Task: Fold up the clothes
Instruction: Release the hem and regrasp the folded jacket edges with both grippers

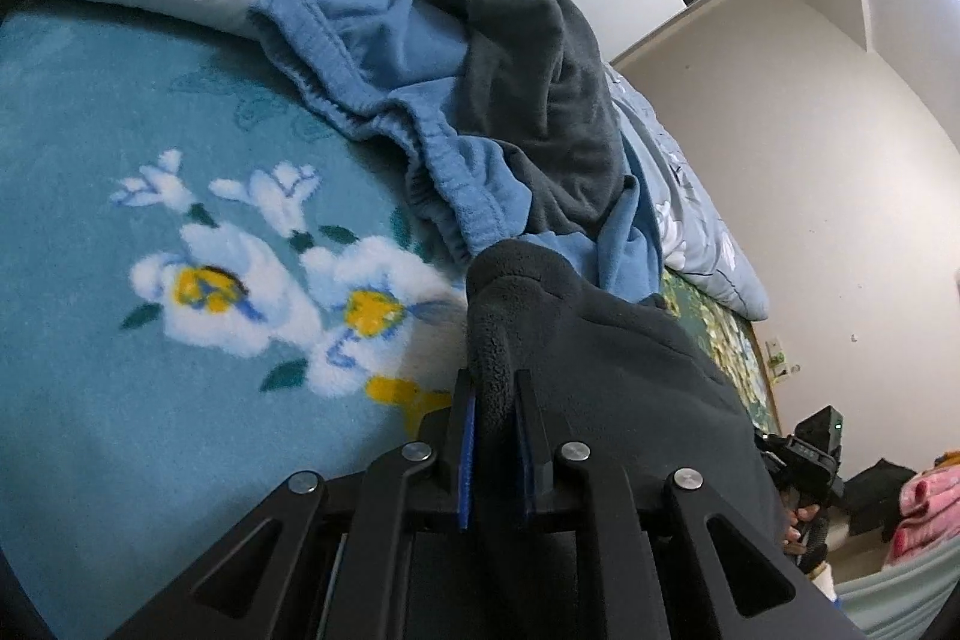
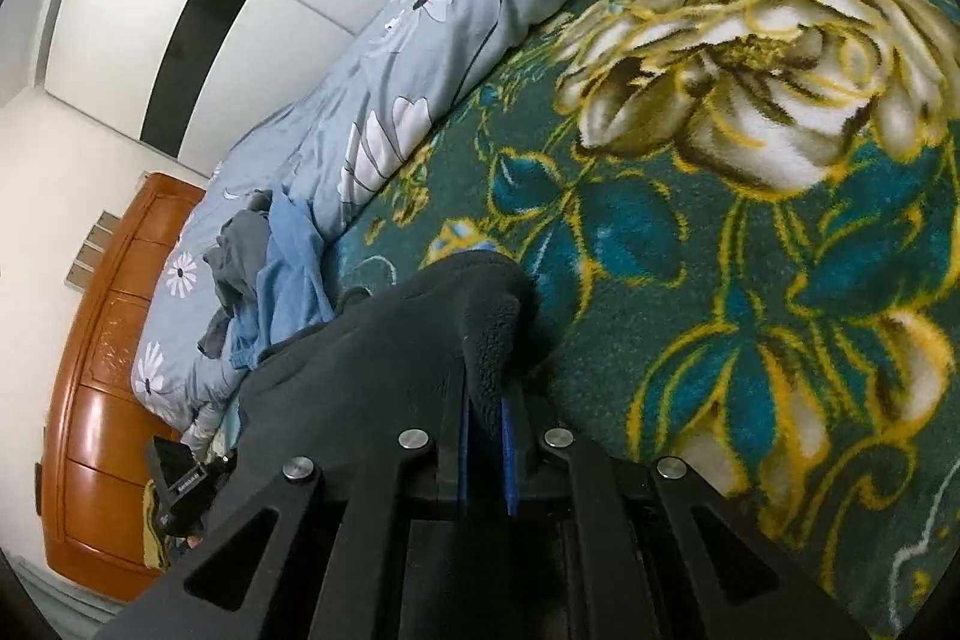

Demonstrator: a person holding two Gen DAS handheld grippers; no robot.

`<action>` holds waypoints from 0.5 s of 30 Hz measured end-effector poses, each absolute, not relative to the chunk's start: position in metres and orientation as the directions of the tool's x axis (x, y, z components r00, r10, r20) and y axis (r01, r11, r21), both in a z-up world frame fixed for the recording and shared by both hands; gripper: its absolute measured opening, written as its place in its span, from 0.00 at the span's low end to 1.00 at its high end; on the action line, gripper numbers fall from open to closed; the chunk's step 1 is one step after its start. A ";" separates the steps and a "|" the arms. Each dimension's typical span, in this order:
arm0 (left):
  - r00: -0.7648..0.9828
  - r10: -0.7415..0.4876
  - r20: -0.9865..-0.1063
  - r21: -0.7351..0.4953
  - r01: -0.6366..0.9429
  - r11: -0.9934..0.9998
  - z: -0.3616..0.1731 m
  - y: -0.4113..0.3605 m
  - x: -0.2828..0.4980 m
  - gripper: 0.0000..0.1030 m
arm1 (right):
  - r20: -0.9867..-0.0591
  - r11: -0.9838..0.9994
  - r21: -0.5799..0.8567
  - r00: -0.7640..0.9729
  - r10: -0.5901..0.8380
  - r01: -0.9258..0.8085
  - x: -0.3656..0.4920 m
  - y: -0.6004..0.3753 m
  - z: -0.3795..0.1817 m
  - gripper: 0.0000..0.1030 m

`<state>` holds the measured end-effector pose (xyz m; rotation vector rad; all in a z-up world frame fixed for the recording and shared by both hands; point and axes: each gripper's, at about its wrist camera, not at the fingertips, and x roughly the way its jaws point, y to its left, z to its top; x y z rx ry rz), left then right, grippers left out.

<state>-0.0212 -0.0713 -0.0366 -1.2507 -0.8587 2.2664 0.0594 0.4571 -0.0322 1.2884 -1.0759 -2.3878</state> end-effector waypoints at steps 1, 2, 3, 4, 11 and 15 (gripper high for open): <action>-0.516 0.608 -0.603 -0.689 -0.047 -0.723 -0.034 -0.073 -0.019 0.17 | -0.630 -0.708 0.693 -0.595 -0.500 -0.139 0.062 0.458 -0.029 0.12; -0.521 0.604 -0.603 -0.691 -0.038 -0.722 -0.031 -0.074 -0.015 0.19 | -0.628 -0.710 0.691 -0.600 -0.495 -0.137 0.064 0.458 -0.025 0.13; -0.529 0.600 -0.600 -0.693 -0.030 -0.720 -0.027 -0.076 -0.011 0.23 | -0.627 -0.713 0.688 -0.605 -0.491 -0.135 0.067 0.459 -0.020 0.16; -0.537 0.598 -0.595 -0.698 -0.023 -0.716 -0.022 -0.078 -0.006 0.30 | -0.624 -0.716 0.686 -0.612 -0.486 -0.131 0.069 0.458 -0.016 0.21; -0.571 0.609 -0.551 -0.725 -0.036 -0.688 0.002 -0.090 0.048 0.73 | -0.573 -0.720 0.691 -0.658 -0.488 -0.069 0.119 0.453 0.022 0.59; -0.572 0.607 -0.551 -0.721 -0.041 -0.692 0.000 -0.090 0.084 0.82 | -0.577 -0.715 0.695 -0.653 -0.491 -0.076 0.158 0.450 0.022 0.59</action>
